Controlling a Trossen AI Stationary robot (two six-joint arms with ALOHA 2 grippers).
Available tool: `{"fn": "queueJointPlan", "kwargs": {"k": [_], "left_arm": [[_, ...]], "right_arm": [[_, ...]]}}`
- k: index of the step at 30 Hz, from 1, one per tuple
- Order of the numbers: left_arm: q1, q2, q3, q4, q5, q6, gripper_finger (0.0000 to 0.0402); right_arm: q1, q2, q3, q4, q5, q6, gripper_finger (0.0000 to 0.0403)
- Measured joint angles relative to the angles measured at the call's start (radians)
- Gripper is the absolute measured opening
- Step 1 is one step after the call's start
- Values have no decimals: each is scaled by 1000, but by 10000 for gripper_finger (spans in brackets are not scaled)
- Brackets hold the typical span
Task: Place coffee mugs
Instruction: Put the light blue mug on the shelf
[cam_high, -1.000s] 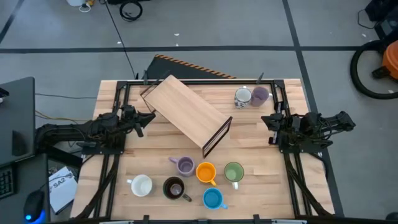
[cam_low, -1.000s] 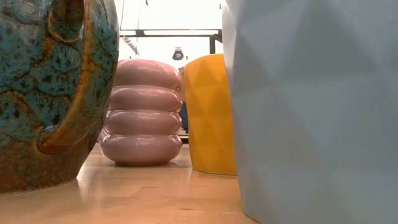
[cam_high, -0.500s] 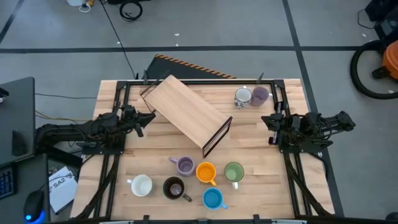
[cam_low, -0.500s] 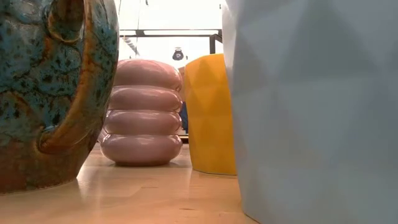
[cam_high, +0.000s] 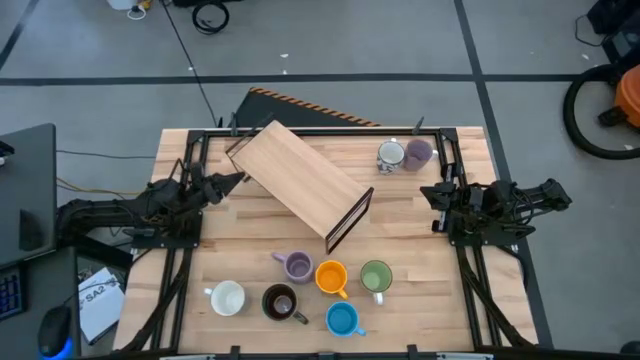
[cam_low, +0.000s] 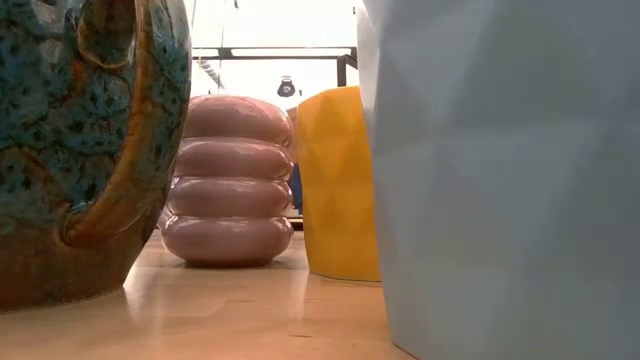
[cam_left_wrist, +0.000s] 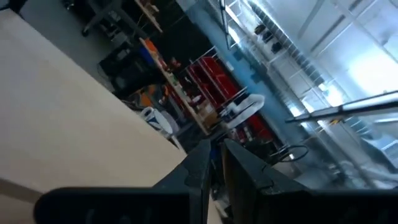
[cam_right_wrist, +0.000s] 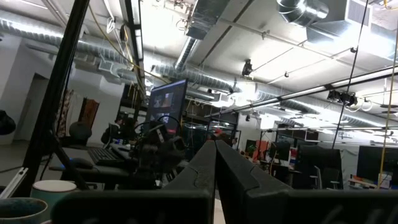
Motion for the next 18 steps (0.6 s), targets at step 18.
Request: {"fn": "queueJointPlan", "kwargs": {"k": [18], "left_arm": [[-1,54,102,379,44,49,48]], "right_arm": [[-2,0,28,251,469,641,16]]}}
